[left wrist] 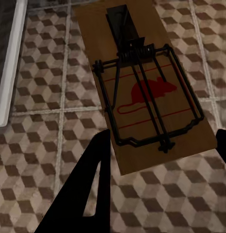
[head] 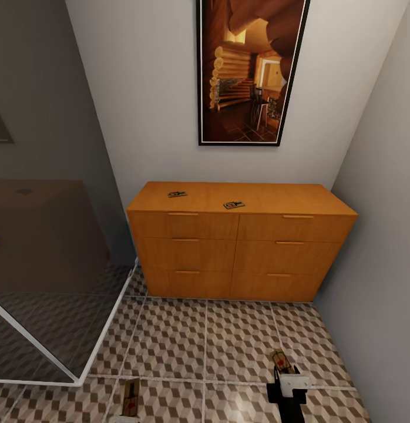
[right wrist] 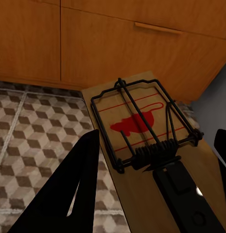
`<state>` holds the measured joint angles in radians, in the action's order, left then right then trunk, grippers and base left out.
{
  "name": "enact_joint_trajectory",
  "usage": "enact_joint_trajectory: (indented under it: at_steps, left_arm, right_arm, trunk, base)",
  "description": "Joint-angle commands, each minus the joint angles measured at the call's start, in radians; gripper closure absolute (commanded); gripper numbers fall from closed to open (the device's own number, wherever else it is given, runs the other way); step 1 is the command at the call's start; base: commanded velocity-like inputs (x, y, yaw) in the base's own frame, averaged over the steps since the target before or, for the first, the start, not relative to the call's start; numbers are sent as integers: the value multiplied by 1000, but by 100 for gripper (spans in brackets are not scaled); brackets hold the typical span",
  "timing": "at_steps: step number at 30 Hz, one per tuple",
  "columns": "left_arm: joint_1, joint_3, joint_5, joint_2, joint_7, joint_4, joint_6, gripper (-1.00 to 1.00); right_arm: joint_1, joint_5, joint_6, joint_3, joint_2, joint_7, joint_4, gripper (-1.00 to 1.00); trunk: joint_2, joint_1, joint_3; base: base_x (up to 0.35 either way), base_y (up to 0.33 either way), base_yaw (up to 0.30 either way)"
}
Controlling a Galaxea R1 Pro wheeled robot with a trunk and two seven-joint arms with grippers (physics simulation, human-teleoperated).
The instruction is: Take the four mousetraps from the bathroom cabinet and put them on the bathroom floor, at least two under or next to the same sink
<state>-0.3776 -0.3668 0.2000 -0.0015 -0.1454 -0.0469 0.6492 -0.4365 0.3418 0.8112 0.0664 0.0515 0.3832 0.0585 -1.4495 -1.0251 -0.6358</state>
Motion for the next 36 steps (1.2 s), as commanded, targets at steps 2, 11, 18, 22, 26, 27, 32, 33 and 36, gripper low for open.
enact_joint_trajectory:
  at_steps: [2, 11, 18, 22, 26, 27, 32, 33, 36]
  left_arm:
    - [-1, -8, 5, -20, -19, 7, 4, 100]
    - [-1, -15, 2, -38, -307, 7, 4, 100]
    - [-1, -17, -1, -36, -261, -1, 10, 100]
    - [-1, -17, -2, -35, -221, -2, 12, 100]
    - [-1, -17, -1, -35, -206, -2, 11, 100]
    - [-1, -17, 0, -34, -205, -3, 11, 100]
    - [-1, -17, 1, -25, -203, -17, 9, 100]
    - [-1, -17, 2, -22, -204, -21, 9, 100]
    - [-1, -16, 3, -15, -204, -27, 8, 100]
  right_arm:
    - [-1, 9, 11, 7, 2, 6, -15, 100]
    - [-1, 7, 78, 7, 28, 8, -38, 100]
    - [-1, 6, 83, 7, 32, 8, -40, 100]
    - [-1, 6, 83, 7, 32, 8, -40, 100]
    - [-1, 6, 83, 7, 30, 8, -40, 100]
    - [-1, 6, 83, 7, 31, 8, -40, 100]
    - [-1, 7, 79, 7, 33, 10, -40, 100]
    - [-1, 8, 78, 7, 34, 11, -40, 100]
    - [-1, 8, 77, 7, 34, 11, -40, 100]
  trunk:
    - [0, 0, -1]
    - [0, 0, -1]
    - [0, 0, -1]
    - [0, 0, -1]
    - [0, 0, -1]
    - [0, 0, -1]
    - [0, 0, -1]
    - [0, 0, -1]
    - [0, 0, -1]
  base:
    - [0, 0, 0]
    - [0, 0, 0]
    - [0, 0, 0]
    - [0, 0, 0]
    - [0, 0, 0]
    - [0, 0, 0]
    - [0, 0, 0]
    - [0, 0, 0]
    - [0, 0, 0]
